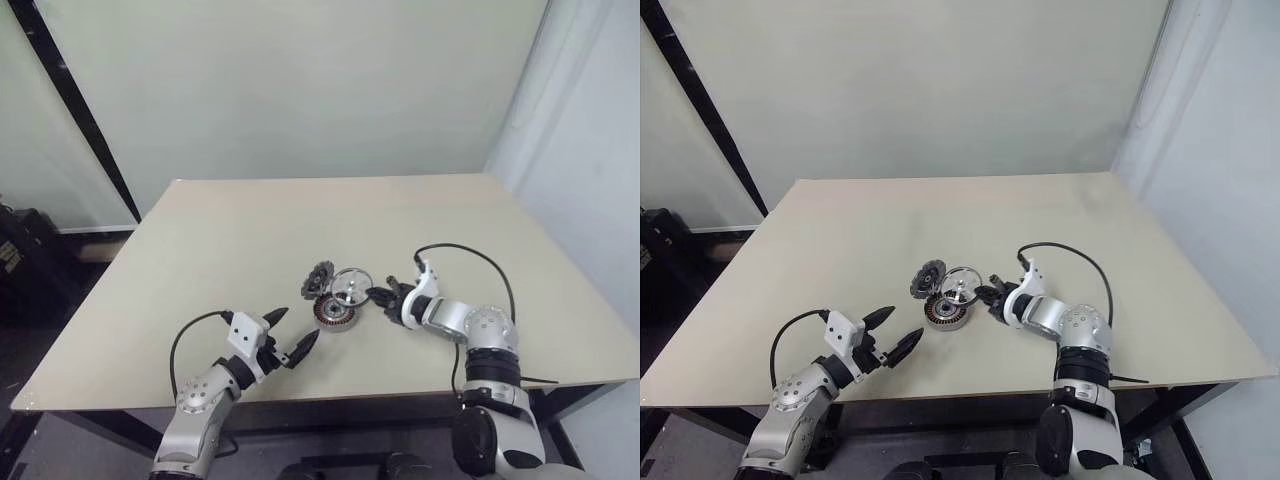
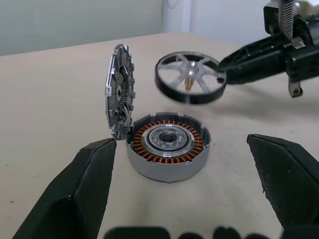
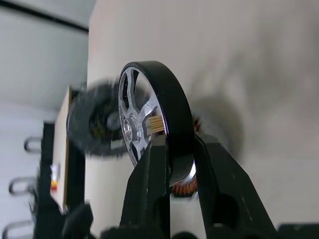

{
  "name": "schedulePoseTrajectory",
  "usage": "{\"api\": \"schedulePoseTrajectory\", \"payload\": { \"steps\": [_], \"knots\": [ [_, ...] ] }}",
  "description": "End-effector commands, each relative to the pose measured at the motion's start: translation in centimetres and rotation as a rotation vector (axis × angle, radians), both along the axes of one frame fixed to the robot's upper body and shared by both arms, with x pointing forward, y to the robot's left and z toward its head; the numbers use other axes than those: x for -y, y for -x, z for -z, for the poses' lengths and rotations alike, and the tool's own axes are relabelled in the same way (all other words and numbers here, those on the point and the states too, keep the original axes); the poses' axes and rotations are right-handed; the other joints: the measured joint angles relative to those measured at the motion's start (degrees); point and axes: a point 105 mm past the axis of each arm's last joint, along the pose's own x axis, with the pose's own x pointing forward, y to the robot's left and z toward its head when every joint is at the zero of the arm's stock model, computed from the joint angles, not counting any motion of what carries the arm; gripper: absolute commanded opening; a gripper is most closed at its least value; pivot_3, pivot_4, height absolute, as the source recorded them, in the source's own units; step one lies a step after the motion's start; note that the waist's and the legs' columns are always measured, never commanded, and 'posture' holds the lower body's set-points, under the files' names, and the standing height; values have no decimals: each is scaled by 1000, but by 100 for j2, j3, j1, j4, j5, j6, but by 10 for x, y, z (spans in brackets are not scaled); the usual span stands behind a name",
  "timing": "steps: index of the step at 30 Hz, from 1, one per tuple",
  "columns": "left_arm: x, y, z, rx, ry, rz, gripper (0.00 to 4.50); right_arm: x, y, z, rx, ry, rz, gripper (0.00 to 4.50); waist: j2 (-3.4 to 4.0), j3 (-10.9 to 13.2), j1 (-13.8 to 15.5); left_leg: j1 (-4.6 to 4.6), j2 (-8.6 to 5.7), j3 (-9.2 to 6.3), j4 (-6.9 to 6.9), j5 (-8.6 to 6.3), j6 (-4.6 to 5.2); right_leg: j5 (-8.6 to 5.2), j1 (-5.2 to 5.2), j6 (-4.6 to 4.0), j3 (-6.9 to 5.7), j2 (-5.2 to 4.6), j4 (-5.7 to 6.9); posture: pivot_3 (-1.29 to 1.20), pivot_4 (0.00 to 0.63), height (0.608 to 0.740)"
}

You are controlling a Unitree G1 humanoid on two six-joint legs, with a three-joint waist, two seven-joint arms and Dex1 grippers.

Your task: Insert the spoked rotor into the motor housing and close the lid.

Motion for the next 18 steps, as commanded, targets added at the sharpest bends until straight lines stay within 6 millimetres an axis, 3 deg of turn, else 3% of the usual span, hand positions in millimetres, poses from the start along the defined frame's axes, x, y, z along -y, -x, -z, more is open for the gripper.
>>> {"api": "schedulePoseTrajectory", "payload": {
  "steps": [1, 18],
  "knots": [
    [-1, -5, -13, 57, -9, 9, 4500, -10, -1, -18, 69, -8, -24, 357, 0, 0, 1, 0, 0, 0, 0, 0, 0, 0, 0, 0, 0, 0, 0, 0, 0, 740],
    [1, -4, -12, 55, -8, 10, 4500, -25, 1, 2, 26, 36, -33, 357, 1, 0, 0, -6, 0, -2, -1, 0, 0, -1, -5, 0, -4, -4, -4, 0, 0, 740]
  ]
}}
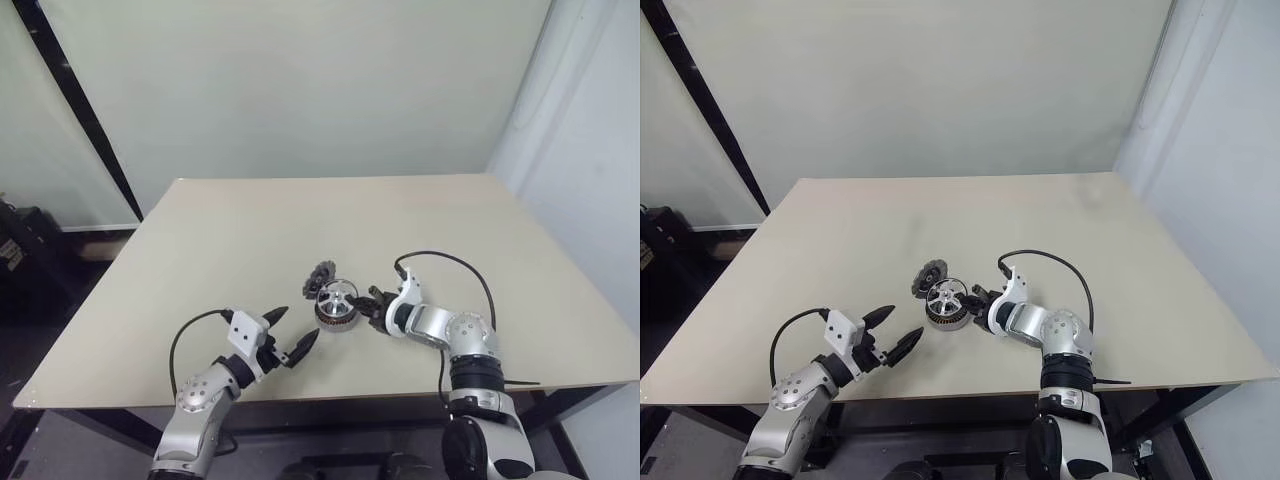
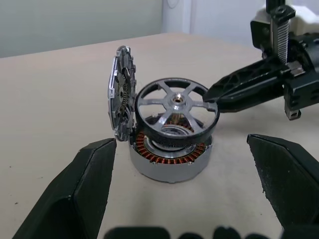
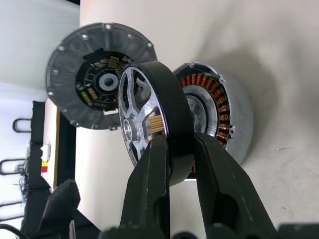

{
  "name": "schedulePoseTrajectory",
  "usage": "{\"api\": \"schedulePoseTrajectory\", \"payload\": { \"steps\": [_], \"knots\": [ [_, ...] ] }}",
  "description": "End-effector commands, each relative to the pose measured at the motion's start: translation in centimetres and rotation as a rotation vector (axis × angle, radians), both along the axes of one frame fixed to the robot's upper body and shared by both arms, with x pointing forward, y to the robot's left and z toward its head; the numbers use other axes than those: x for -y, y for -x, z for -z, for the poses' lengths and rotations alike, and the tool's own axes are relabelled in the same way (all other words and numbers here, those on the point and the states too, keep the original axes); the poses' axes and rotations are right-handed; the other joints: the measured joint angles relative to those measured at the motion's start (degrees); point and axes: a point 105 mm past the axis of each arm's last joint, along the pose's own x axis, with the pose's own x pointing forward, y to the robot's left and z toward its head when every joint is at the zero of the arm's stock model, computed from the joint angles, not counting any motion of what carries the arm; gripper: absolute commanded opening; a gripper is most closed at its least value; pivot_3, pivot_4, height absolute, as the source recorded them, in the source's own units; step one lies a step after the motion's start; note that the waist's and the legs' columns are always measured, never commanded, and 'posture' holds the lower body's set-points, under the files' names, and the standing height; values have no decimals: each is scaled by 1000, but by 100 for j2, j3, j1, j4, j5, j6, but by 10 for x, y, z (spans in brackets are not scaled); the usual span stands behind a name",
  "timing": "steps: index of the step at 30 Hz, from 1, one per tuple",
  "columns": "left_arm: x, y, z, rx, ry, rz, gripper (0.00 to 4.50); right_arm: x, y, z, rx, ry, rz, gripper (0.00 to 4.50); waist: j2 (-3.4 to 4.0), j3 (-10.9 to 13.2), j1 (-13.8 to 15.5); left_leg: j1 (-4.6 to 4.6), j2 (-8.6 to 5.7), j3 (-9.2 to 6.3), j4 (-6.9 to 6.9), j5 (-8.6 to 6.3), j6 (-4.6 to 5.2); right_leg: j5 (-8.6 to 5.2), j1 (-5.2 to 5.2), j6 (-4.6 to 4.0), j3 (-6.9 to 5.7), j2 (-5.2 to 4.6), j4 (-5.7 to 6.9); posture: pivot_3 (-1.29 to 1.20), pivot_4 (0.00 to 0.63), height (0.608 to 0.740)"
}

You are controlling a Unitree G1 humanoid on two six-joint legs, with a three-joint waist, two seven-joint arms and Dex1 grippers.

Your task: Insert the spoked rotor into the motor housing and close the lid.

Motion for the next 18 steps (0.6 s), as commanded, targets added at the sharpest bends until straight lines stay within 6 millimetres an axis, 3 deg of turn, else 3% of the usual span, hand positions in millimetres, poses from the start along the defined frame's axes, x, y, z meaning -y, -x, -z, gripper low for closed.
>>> {"api": "schedulePoseTrajectory", "payload": {
  "steps": [1, 18],
  "knots": [
    [1, -3, -12, 54, -3, 5, 4500, -7, -5, -10, 44, 2, -13, 357, 0, 0, 0, 0, 0, 0, 0, 0, 0, 0, 0, 0, 0, 0, 0, 0, 0, 740],
    [3, -2, -11, 52, 3, -1, 4500, -13, -7, 1, 37, 55, -16, 357, 1, 0, 0, 5, 1, -1, 0, 0, 0, -4, 4, -7, -1, -1, 0, 0, 0, 740]
  ]
}}
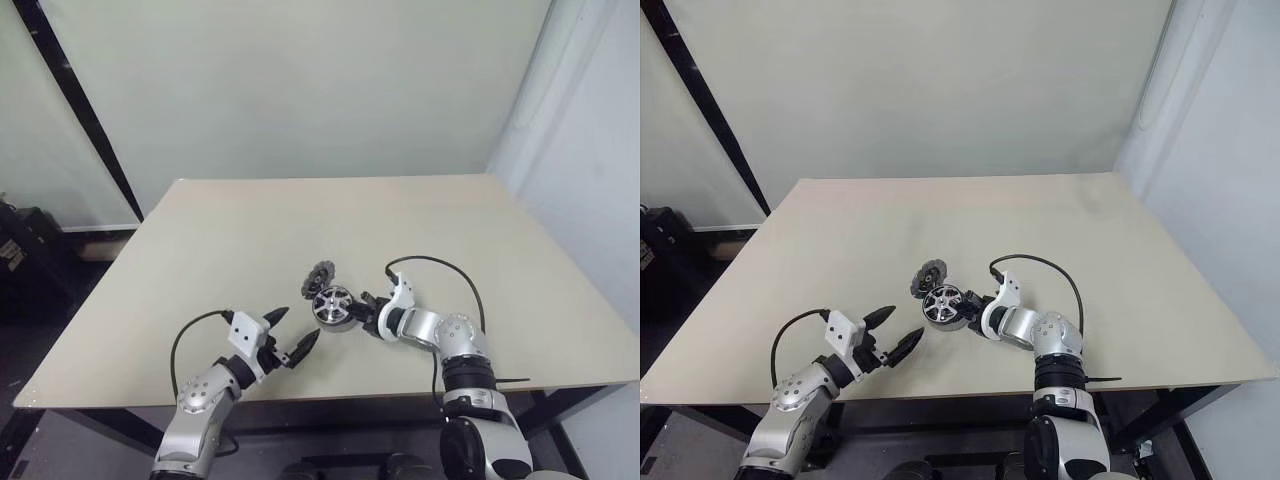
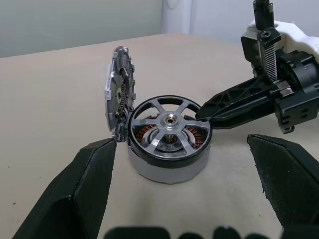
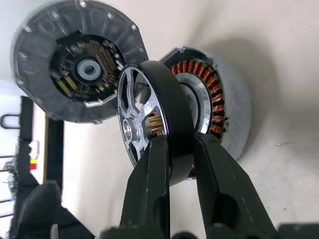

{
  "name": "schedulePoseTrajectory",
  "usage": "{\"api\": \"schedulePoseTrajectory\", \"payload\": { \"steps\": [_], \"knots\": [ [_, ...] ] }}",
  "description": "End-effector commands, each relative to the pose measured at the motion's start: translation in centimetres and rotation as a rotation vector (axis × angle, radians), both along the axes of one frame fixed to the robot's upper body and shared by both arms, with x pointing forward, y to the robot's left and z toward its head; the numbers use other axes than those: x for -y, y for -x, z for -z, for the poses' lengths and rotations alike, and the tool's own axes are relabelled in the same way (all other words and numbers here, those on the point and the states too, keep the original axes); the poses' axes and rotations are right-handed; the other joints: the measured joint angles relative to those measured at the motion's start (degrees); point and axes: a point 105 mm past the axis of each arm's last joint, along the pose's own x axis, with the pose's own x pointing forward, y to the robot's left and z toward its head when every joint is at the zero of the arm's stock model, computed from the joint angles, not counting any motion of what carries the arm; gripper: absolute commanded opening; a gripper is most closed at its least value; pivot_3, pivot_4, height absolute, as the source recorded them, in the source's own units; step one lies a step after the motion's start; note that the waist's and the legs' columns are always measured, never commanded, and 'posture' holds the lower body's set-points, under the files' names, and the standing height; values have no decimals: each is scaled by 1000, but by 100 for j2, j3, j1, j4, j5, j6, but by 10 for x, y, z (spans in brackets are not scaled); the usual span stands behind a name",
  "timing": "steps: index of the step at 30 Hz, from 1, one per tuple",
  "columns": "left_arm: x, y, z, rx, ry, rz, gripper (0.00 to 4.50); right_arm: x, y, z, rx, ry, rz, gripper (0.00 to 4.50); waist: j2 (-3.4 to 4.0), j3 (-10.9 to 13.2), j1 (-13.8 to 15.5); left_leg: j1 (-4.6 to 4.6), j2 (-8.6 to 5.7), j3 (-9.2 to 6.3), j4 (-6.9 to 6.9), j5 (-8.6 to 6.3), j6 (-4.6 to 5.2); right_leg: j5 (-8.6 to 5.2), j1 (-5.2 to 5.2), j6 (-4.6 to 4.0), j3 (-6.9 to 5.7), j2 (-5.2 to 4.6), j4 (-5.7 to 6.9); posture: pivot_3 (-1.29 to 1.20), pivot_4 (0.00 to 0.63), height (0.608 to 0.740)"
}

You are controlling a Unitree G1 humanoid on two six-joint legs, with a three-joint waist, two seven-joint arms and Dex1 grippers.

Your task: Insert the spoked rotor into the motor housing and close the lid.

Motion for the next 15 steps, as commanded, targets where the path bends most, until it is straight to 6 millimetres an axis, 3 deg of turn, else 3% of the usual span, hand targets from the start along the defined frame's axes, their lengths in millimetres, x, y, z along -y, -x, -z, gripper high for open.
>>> {"api": "schedulePoseTrajectory", "payload": {
  "steps": [1, 8, 15],
  "knots": [
    [2, -3, -12, 58, -4, 3, 4500, -2, -9, -13, 62, 24, -6, 707, 0, 0, -2, 0, 1, 0, 0, 0, 0, 0, 0, 1, 0, 0, 0, 0, 0, 740],
    [2, -2, -12, 57, -2, 4, 4500, 4, -12, -37, 146, 35, -16, 3017, 0, 0, 1, -5, 1, -1, 0, 0, 0, 2, -4, 3, 0, 0, 0, 0, 0, 740],
    [3, -3, -12, 55, -2, 9, 4500, 16, -11, -59, 240, 87, -44, 3017, 0, 0, 0, -11, 1, 0, 0, 0, 0, 3, -10, 5, 1, -1, -1, 0, 0, 740]
  ]
}}
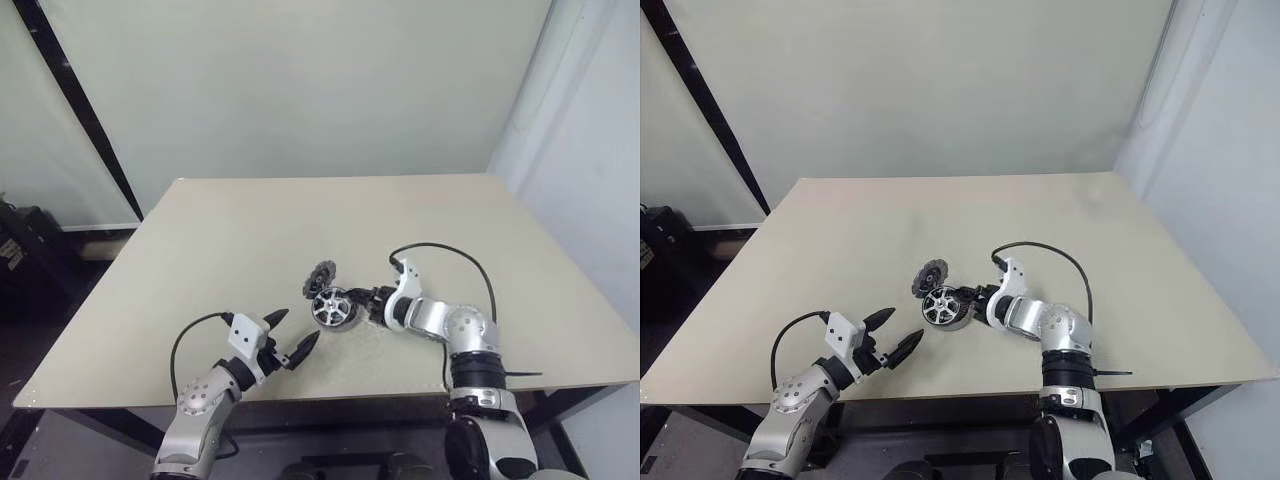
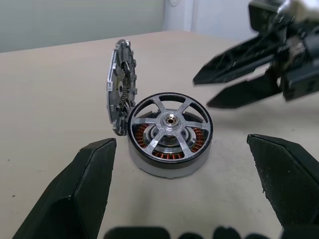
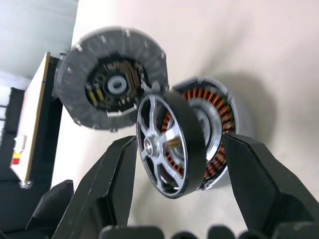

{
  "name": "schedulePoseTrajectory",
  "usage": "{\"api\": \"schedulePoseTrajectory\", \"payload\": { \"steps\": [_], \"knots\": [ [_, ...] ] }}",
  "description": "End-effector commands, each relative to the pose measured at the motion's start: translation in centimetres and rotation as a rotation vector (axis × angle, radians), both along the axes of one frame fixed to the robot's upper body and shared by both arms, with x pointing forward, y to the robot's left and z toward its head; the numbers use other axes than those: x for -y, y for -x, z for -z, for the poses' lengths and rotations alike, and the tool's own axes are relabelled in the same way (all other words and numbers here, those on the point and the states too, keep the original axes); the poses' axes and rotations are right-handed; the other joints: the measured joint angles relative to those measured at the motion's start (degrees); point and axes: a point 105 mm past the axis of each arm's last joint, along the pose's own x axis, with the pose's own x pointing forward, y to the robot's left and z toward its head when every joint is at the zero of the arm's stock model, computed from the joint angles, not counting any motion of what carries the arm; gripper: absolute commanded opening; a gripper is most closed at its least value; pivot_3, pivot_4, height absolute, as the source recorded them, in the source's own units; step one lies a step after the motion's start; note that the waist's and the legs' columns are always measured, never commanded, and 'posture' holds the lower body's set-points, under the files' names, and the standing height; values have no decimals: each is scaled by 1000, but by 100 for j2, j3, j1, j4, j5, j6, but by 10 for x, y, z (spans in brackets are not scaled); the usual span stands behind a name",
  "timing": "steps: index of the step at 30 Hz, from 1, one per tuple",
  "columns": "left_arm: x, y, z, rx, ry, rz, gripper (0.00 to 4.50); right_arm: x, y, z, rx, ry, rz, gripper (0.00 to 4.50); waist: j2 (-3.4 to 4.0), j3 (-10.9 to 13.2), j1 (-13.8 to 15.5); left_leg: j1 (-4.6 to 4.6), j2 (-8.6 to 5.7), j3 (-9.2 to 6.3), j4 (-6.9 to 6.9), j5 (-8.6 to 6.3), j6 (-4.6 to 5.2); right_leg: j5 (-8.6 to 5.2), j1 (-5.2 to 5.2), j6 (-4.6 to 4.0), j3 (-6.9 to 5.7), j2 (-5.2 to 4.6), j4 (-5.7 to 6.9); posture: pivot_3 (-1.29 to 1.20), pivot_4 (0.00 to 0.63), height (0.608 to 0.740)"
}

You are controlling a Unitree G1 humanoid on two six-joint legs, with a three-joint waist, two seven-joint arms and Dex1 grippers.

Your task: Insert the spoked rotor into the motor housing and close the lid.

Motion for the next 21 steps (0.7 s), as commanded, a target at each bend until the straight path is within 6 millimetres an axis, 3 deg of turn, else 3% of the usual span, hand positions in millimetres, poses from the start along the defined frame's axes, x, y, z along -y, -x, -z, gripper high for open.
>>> {"api": "schedulePoseTrajectory", "payload": {
  "steps": [1, 9, 21],
  "knots": [
    [3, -4, -14, 61, -3, 13, 4500, -1, -5, -28, 117, 4, -26, 3017, 0, 0, -1, 0, 0, 0, 0, 0, 0, 0, -1, 0, 0, 0, 0, 0, 0, 740],
    [5, -6, -15, 64, -3, 21, 4500, -16, 10, -12, 90, -2, -110, 3017, 0, 0, -2, 0, -2, 1, -3, 0, 0, 0, -3, 0, -1, 4, 0, 0, 0, 740],
    [3, -4, -15, 64, -9, 15, 4500, -26, 5, 7, 46, -4, -104, 3017, -1, 0, -1, -3, -2, 2, -4, 0, 0, 1, -7, 2, 1, 2, 0, 0, 0, 740]
  ]
}}
